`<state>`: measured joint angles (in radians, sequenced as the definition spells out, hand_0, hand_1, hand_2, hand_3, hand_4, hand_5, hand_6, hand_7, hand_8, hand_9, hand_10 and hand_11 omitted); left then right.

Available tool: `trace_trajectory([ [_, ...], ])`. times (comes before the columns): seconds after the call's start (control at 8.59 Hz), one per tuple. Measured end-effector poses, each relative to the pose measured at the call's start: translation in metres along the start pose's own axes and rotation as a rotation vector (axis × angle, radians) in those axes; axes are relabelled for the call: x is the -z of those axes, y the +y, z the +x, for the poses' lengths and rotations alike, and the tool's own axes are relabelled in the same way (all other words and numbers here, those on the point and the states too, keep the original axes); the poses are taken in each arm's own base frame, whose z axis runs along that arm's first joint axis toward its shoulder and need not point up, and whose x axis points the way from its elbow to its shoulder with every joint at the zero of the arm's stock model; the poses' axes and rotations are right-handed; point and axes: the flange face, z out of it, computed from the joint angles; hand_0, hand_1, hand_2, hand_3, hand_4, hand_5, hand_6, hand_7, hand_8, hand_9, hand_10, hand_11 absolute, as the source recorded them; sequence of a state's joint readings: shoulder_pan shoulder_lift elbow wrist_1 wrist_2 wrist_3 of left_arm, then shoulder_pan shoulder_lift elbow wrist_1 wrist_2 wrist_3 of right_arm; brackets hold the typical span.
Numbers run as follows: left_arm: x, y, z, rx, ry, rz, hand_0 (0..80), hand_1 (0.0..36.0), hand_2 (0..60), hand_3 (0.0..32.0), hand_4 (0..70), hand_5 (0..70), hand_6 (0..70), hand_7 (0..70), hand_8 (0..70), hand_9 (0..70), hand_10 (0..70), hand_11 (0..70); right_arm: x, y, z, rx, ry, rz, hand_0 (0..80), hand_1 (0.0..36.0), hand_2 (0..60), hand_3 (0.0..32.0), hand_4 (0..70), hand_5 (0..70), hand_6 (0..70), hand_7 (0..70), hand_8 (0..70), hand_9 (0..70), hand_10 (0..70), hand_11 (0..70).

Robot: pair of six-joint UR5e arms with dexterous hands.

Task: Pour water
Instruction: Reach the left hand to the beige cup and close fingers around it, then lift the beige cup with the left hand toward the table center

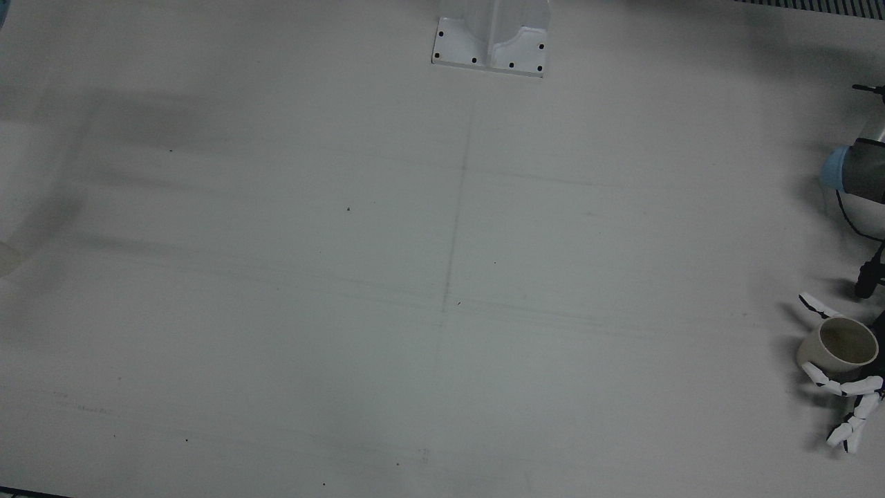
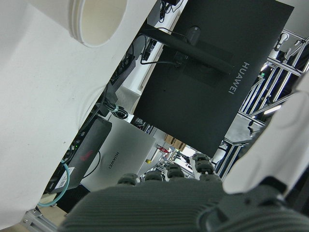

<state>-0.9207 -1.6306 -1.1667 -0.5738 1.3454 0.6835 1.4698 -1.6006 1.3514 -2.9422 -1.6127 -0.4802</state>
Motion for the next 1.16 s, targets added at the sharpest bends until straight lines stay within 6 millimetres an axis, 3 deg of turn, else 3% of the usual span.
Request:
trace_trajectory([
  [0.47, -0.006, 0.009, 0.006, 0.055, -0.005, 0.011, 53.7, 36.0, 60.0, 0.0, 70.0, 70.0, 7.3, 15.2, 4.5, 3.3, 5.1, 9.0, 0.002, -0.002, -0.004, -0.004, -0.01, 0.005, 41.6, 2.5, 0.0, 0.0, 10.1, 3.1, 3.3, 6.0, 1.5, 0.7, 0.0, 0.0],
  [0.81, -0.037, 0.065, 0.041, 0.11, -0.003, 0.004, 59.3, 36.0, 60.0, 0.0, 70.0, 70.0, 7.8, 16.1, 4.9, 3.5, 4.8, 9.0, 0.0, -0.001, -0.004, -0.035, -0.016, -0.002, 41.7, 2.7, 0.0, 0.0, 12.6, 3.4, 5.6, 8.3, 2.9, 2.5, 0.0, 0.0],
  [1.05, -0.054, 0.117, 0.06, 0.14, -0.013, -0.022, 57.6, 36.0, 60.0, 0.0, 70.0, 70.0, 9.0, 17.9, 5.2, 4.4, 5.9, 10.5, -0.003, 0.001, -0.003, -0.065, -0.024, -0.012, 41.1, 2.8, 0.0, 0.0, 9.9, 2.8, 5.2, 6.6, 3.1, 3.1, 0.0, 0.0],
  [1.16, -0.061, 0.143, 0.069, 0.164, -0.019, -0.036, 57.2, 36.0, 60.0, 0.0, 70.0, 70.0, 9.0, 18.2, 5.3, 4.9, 6.9, 11.7, -0.005, 0.002, 0.001, -0.062, -0.021, -0.025, 40.6, 2.9, 0.0, 0.0, 5.1, 1.1, 2.5, 2.3, 2.4, 1.7, 0.0, 0.0],
])
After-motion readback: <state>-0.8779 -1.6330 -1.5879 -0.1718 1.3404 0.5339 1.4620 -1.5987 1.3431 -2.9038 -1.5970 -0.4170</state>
